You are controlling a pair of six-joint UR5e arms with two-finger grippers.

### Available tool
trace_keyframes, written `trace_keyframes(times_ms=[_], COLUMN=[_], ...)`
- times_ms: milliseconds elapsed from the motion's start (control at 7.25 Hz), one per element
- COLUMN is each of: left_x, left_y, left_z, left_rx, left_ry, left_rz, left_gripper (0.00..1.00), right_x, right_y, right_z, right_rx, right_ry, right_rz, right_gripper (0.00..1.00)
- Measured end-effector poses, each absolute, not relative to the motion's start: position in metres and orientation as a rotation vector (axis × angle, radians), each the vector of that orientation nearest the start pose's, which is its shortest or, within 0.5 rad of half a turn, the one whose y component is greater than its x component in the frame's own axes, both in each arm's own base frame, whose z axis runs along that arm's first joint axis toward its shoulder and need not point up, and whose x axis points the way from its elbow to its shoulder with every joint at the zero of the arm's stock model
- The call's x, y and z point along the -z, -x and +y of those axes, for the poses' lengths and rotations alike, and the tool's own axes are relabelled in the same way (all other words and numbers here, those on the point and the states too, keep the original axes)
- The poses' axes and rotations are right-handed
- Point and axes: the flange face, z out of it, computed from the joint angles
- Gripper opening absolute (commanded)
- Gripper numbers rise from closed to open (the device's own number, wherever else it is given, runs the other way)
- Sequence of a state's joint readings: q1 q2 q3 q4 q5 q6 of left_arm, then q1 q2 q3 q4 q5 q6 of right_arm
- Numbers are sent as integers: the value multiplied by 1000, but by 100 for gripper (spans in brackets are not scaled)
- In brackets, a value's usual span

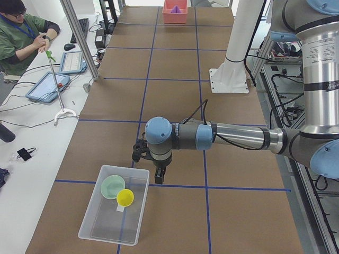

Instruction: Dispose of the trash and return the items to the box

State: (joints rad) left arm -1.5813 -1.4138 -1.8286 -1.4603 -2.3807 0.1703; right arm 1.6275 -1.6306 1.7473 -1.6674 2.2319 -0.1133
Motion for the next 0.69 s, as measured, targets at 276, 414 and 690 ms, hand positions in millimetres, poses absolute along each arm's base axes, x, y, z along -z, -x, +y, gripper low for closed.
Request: trace_keyframes(times_ms=[276,414,690], left_x=[-613,-613,-614], left_y=[66,65,65], left_z=[-422,-422,-422], left_rx=[-147,-146,-147], left_ry=[-63,-62,-61], left_rz=[808,808,809], left_gripper=[99,99,99], right_x=[-606,-603,-600], right_y=[-98,-98,-98], right_z=[-460,-460,-461], right_rx=[69,71,73], right_ry=[-98,-103,-109], right_rz=[-656,-656,-658], right_gripper=[100,100,100])
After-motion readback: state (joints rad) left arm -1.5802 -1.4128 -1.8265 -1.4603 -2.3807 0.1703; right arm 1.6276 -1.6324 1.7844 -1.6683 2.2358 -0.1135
